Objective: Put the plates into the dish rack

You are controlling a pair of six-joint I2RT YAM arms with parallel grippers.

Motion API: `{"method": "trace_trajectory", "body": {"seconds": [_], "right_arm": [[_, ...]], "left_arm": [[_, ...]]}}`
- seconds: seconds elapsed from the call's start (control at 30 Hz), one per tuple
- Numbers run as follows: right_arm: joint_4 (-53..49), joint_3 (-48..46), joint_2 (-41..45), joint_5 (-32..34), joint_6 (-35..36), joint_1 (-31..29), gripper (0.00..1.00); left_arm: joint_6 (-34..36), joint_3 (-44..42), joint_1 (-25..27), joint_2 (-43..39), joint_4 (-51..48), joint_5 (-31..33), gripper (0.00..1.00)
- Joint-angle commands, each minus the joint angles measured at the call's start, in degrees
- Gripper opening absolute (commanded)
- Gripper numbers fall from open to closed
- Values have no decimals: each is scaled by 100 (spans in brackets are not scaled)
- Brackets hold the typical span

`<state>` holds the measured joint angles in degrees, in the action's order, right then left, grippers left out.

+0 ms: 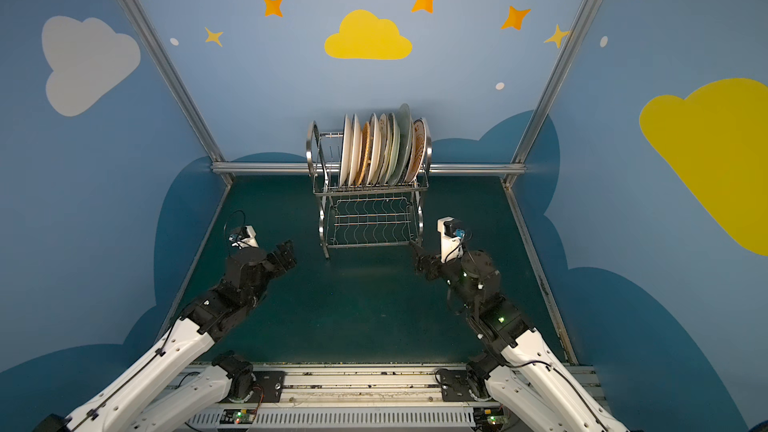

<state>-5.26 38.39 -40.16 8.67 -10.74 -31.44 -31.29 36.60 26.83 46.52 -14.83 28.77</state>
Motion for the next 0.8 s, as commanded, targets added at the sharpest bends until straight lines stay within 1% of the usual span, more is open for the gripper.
{"method": "trace_trajectory", "body": {"seconds": [0.0,0.07,0.13,0.17,0.2,0.27,0.33,0.37,0.43,0.5,0.53,0.57,0.6,0.7,0.77], "right_arm": [[-57,-37,-48,272,-140,584,88],[326,-362,-53,250,29,891,88],[655,-610,-94,262,114,1226,88],[740,-677,-141,223,121,1399,88],[837,-760,-193,115,126,1574,88],[1099,-935,-344,-157,84,1927,88],[1657,-1257,-603,-398,161,2247,88],[1899,-1398,-725,-419,161,2345,88],[2478,-1743,-971,-538,26,2614,88],[2932,-2036,-1184,-527,95,2800,88],[2906,-2089,-1258,-255,-63,2833,88],[2722,-2098,-1303,-4,-377,2859,88],[2552,-2093,-1346,123,-435,2900,88],[2844,-2220,-1545,-190,163,2976,87],[3018,-2228,-1700,-244,208,2987,88]], "left_arm": [[474,-162,-205,120,739,1495,100],[774,-397,-382,219,1208,1771,100],[937,-572,-604,285,1525,1795,100],[1087,-639,-708,299,1666,1705,100],[1374,-742,-792,321,1864,1557,100],[1736,-999,-953,424,2425,1597,100],[1812,-1180,-1168,553,2727,1647,100],[1802,-1235,-1300,616,2826,1527,100],[1767,-1355,-1598,808,3095,1084,100],[1795,-1436,-1804,1051,3414,600,100],[1899,-1408,-1856,1223,3494,443,100],[2023,-1370,-1865,1394,3570,362,100],[2175,-1391,-1882,1644,3847,266,100],[2486,-1481,-1960,2510,4812,112,100],[2593,-1435,-1982,2958,5065,22,100]]}}
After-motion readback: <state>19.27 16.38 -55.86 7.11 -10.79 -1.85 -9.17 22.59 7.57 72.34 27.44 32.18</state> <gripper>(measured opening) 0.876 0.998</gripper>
